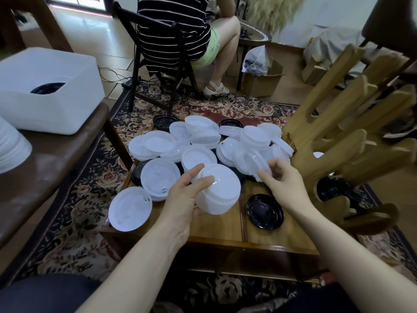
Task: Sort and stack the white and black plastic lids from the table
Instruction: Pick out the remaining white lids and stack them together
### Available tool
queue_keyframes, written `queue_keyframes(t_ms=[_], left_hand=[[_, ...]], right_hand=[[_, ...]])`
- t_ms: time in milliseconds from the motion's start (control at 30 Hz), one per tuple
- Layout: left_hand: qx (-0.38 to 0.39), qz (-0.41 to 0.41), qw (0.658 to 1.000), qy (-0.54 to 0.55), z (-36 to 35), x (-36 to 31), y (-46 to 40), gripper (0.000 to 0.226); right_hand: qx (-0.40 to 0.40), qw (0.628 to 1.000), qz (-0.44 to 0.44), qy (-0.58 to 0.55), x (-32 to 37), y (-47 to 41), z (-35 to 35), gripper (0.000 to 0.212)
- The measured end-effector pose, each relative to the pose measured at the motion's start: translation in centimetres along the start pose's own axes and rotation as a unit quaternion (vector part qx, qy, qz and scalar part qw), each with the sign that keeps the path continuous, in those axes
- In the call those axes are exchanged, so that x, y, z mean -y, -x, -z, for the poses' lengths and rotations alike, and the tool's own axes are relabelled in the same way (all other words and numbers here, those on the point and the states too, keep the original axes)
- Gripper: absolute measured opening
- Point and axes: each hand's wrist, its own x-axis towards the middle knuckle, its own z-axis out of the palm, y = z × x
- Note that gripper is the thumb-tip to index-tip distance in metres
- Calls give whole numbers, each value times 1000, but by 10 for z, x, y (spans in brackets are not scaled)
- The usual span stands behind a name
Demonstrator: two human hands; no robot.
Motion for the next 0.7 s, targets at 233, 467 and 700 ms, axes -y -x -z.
queue_keyframes(t_ms=[233, 467, 700], left_hand=[[-14, 7, 1000, -14, -1, 3, 1, 40], [-15, 9, 1000, -19, -3, 4, 3, 45], [25, -8, 999, -30, -10, 4, 8, 55]], right_hand=[[0, 933, -179, -311, 13, 22, 13, 4], [45, 863, -210, -458, 18, 25, 14, 31], [86, 851, -184, -485, 23, 30, 7, 69]])
